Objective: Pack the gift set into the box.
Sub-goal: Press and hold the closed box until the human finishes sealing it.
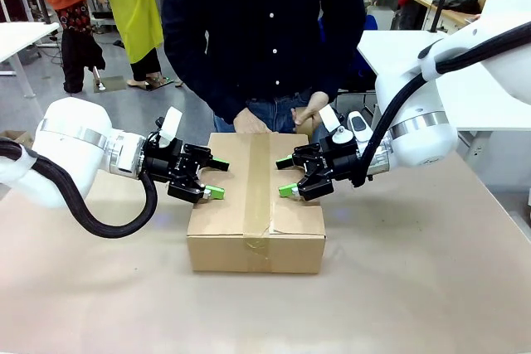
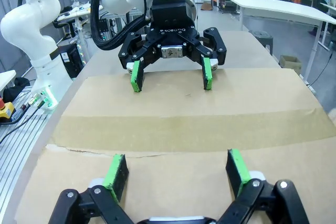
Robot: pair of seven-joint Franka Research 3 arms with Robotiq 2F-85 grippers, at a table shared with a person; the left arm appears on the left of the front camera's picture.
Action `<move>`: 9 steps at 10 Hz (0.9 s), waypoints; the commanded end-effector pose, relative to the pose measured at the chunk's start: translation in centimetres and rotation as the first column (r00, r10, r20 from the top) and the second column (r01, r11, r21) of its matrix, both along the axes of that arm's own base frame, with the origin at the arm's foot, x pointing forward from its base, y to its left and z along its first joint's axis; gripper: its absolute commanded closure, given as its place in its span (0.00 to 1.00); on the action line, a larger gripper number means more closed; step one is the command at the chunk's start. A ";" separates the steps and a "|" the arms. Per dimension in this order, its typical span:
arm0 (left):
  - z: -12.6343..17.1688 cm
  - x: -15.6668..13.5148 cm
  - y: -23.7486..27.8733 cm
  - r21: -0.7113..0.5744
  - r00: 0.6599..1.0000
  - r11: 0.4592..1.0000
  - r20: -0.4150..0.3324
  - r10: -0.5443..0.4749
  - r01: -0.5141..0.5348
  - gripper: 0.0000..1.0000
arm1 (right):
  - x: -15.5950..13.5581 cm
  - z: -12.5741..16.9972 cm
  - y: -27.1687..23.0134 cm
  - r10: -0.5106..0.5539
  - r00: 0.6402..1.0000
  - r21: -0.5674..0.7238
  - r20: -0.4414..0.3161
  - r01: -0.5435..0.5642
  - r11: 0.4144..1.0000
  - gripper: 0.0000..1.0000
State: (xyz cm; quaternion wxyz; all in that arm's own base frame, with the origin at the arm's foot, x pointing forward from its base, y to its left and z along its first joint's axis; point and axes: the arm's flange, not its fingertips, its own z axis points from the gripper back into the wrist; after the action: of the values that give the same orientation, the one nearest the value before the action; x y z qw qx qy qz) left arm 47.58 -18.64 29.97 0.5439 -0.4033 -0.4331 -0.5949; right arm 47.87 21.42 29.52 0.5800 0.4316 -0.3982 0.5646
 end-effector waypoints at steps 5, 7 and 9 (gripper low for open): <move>-0.1 -0.1 0.0 0.007 1.000 1.000 0.002 -0.016 0.016 0.00 | 0.0 -0.1 0.0 0.002 1.000 0.000 0.010 -0.002 1.000 0.00; -0.1 -0.1 0.0 0.007 1.000 1.000 0.002 -0.016 0.016 0.00 | 0.0 -0.1 0.0 0.002 1.000 0.000 0.010 -0.002 1.000 0.00; -0.1 -0.1 0.0 0.007 1.000 1.000 0.002 -0.016 0.016 0.00 | 0.0 -0.1 0.0 0.002 1.000 0.000 0.010 -0.002 1.000 0.00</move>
State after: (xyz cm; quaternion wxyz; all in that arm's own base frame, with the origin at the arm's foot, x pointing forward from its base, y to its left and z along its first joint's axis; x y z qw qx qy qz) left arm 47.58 -18.64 29.98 0.5439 -0.4033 -0.4332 -0.5949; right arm 47.87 21.42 29.52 0.5799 0.4316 -0.3983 0.5646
